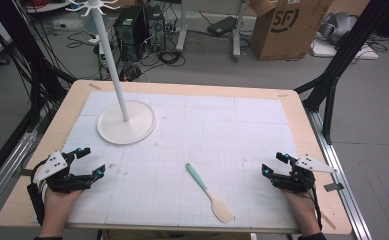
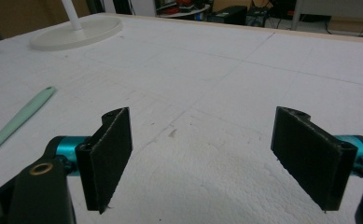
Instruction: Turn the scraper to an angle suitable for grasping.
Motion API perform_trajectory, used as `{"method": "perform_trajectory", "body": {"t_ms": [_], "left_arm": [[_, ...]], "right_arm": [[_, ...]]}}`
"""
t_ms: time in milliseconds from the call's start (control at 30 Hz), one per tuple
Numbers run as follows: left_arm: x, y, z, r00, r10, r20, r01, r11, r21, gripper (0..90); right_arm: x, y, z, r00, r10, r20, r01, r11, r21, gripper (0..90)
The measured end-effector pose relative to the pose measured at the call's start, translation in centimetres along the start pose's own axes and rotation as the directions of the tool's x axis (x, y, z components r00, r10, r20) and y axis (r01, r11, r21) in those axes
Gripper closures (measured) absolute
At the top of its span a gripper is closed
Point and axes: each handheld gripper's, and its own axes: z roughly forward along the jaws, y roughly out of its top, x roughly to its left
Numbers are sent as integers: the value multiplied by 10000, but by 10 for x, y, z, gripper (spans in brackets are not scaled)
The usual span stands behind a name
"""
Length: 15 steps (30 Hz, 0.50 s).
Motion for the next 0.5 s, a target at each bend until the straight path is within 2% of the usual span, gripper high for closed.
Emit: {"method": "perform_trajectory", "body": {"t_ms": [67,200,333,500], "left_arm": [[0,0,0,10000,15,-2,-15,10000,-16,157],[-1,0,-1,9999,59,-128,-61,9999,-122,153],[-2,-1,-2,9998,115,-155,-119,9995,-278,153],[-1,-1,-2,9998,-28,-171,23,9996,-271,153]], "right_arm": [[0,0,0,9999,114,25,-114,9999,-11,195],[1,0,1,10000,-37,36,37,10000,43,195],[-1,0,1,9999,84,96,-85,9999,54,193],[0,0,1,9999,66,131,-66,10000,40,190]]}}
